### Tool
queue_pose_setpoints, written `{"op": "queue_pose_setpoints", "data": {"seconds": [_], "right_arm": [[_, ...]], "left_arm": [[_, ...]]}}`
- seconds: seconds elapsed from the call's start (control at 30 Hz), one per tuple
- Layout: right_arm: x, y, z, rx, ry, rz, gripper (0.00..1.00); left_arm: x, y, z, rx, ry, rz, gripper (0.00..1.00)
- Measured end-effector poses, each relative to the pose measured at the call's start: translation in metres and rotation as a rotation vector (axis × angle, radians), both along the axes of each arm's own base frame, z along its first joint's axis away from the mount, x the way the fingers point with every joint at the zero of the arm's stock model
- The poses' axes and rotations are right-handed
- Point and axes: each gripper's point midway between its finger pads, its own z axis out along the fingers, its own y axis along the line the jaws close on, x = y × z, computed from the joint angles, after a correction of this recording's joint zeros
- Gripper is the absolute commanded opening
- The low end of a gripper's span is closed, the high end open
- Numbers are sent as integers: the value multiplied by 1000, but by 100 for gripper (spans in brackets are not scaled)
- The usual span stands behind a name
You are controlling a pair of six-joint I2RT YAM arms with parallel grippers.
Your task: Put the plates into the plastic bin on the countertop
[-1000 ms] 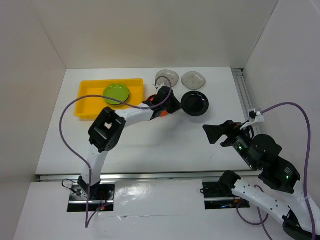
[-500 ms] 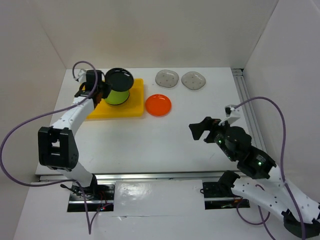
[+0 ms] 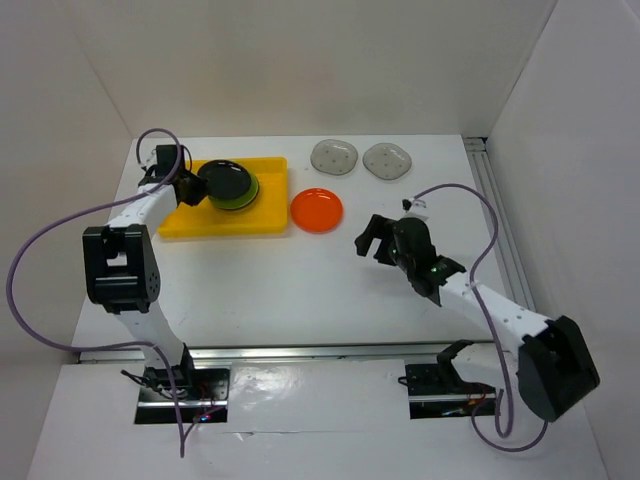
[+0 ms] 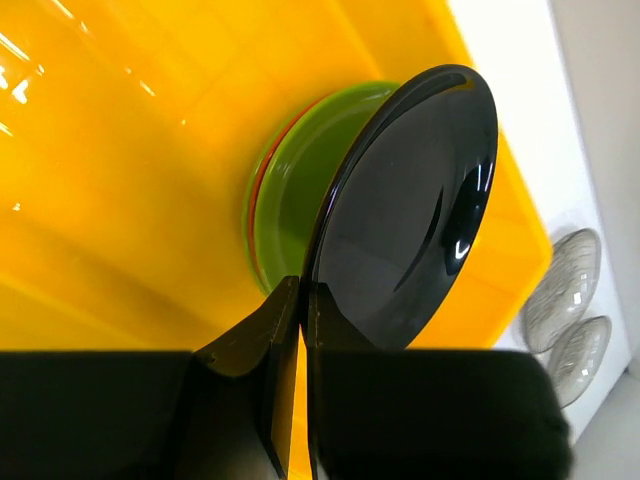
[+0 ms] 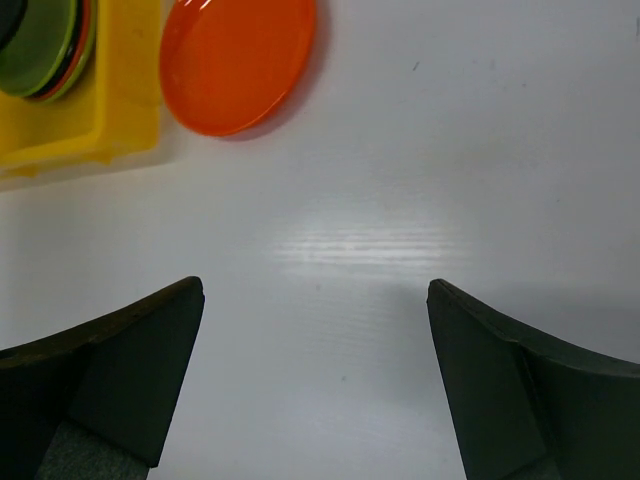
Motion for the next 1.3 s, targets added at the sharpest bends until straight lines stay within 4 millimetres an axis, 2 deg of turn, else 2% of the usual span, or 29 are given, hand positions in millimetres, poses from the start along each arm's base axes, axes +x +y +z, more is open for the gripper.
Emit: {"op": "queue_pose_setpoints", "data": {"seconds": [0.13,0.17,0.2,0.3,0.37,0.57,0.7,0.73,0.87,0.97,1.03,1.13,1.17,1.23,1.3], "right_arm": [[35,-15,-30,42,56,-48,100],[41,-16,-39,48,75,-48,100],[44,-16,-50,49,102,-45,100],[50,-3,-75,58,175,12,100],[59,10,-84,71,200,56,100],[98,40,-87,118,191,143,100],[129,52,-86,144,169,168,100],[135,53,-85,150,166,171,99],[165,61,-87,161,148,176,90],[183,67,-90,167,140,183,74],[193,70,-93,174,139,180,56],[197,69,-102,178,158,158,42],[199,67,-103,183,165,147,28],[199,63,-108,183,183,122,4],[199,60,-111,202,206,96,0]], "left_arm": [[-1,-3,-14,-4,45,-24,25],[-1,-3,-17,-5,53,-24,39],[-1,-3,-19,-6,60,-25,49],[-2,-3,-21,-10,70,-25,72],[-1,-2,-19,-10,68,-28,81],[4,0,-6,-38,48,-37,87],[5,3,10,-37,51,-48,99],[4,4,14,-33,52,-48,99],[-17,2,31,-28,82,-48,99],[-33,-5,59,-9,62,-77,99],[-42,-12,85,0,19,-117,99],[-54,-22,122,2,-65,-187,99],[-60,-25,134,4,-92,-210,99],[-69,-29,146,12,-130,-246,99],[-84,-34,145,13,-137,-282,99]]}}
